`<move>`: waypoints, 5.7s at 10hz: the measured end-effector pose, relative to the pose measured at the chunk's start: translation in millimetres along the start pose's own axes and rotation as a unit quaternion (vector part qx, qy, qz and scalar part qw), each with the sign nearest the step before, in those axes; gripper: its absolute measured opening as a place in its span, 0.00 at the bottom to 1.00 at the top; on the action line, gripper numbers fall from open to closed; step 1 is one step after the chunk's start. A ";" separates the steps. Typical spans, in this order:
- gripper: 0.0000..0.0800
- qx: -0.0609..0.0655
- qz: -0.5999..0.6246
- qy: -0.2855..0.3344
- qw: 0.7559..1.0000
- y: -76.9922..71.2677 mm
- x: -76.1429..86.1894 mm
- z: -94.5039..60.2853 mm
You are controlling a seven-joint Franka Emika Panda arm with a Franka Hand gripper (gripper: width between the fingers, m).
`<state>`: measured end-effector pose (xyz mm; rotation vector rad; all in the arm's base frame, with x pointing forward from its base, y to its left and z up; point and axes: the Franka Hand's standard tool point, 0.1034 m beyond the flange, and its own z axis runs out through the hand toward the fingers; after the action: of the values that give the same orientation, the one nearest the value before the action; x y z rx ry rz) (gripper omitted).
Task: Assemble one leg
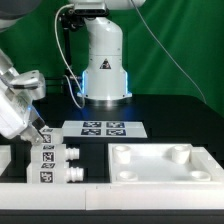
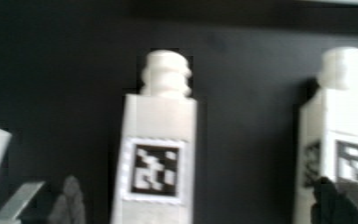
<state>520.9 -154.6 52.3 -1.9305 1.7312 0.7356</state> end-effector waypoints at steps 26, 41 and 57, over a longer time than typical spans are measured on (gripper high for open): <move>0.36 0.008 -0.033 -0.031 0.999 -23.3 -58.0 -2.2; 0.36 0.033 -0.194 0.352 0.915 -90.9 -194.3 58.5; 0.36 -0.036 -0.573 0.434 0.694 -108.3 -225.7 83.6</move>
Offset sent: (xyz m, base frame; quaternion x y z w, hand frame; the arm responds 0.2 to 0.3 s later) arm -0.0079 -0.0078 -0.0256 0.0286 -0.0769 0.0334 0.9961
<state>603.9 82.7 132.6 -3.0209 0.3792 -0.6961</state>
